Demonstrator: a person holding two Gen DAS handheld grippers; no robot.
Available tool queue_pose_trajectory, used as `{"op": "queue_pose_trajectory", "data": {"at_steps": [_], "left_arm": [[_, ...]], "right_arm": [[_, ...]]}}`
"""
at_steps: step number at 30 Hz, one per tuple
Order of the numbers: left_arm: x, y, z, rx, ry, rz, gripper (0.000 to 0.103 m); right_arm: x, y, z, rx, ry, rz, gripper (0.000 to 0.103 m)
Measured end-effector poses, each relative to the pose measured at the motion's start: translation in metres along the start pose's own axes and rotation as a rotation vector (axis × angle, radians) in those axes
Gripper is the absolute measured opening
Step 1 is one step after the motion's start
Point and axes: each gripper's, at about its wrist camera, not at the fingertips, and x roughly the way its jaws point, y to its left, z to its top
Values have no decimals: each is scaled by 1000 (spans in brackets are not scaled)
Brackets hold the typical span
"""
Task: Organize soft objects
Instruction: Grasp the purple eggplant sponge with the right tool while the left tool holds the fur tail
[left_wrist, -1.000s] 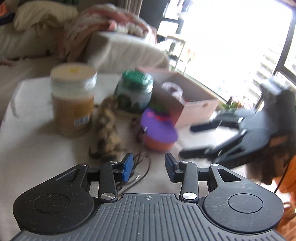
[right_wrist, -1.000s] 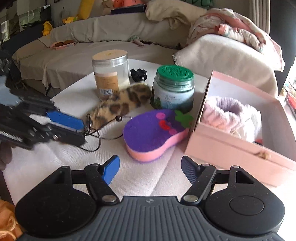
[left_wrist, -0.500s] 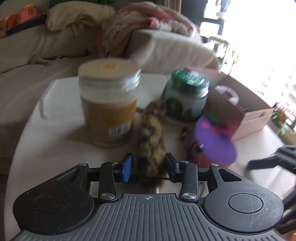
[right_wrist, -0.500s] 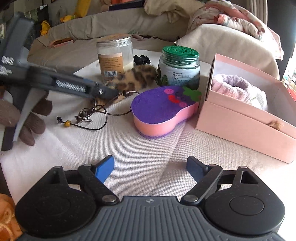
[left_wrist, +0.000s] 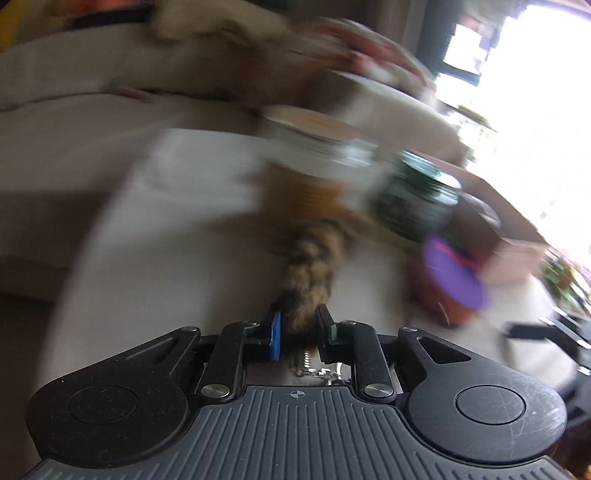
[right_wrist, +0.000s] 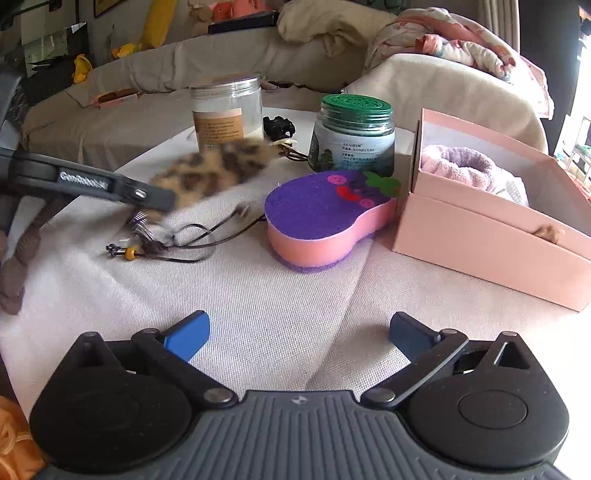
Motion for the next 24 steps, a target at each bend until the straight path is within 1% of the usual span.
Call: {"op": "queue_pose_trajectory", "data": {"at_steps": [1, 2, 4, 6, 8, 9, 10, 11, 13, 15, 16, 18, 20, 21, 23, 24], "left_arm": [[-4, 9, -1, -21, -16, 28, 22], [-7, 17, -3, -45, -21, 38, 22], [-9, 29, -7, -87, -19, 15, 22], [-12, 30, -10, -84, -32, 3, 22], [-13, 27, -13, -71, -44, 5, 22], [-13, 26, -14, -67, -52, 4, 22], [-13, 25, -14, -63, -61, 3, 22], [-12, 23, -16, -67, -73, 1, 22], [-10, 23, -18, -82, -86, -8, 22], [-11, 27, -19, -108, -91, -27, 22], [-10, 30, -19, -126, -95, -38, 22], [-10, 34, -20, -157, -100, -58, 22], [-11, 37, -20, -173, -103, -69, 22], [-11, 37, -20, -177, -104, -72, 22], [-11, 37, -20, -178, -105, -73, 22], [-11, 37, -21, -178, -106, -72, 22]], "right_arm": [[0, 1, 1, 5, 5, -3, 103], [0, 1, 2, 9, 12, -8, 103], [0, 2, 3, 8, 17, -13, 103], [0, 2, 3, 3, 13, -11, 103], [2, 2, 8, -6, 43, 1, 103], [4, 3, 13, -14, 68, 22, 102], [4, 3, 19, -9, 79, 39, 98], [2, 3, 24, 8, 61, 42, 97], [-1, 7, 35, 31, -4, 3, 97], [3, 13, 47, 37, -33, -49, 97], [8, 15, 53, 48, -31, -67, 97], [22, 17, 63, 74, 1, -107, 97], [34, 16, 68, 104, 25, -122, 96], [37, 14, 69, 119, 31, -123, 94], [42, 13, 69, 133, 43, -125, 77], [42, 12, 68, 131, 47, -134, 74]]}}
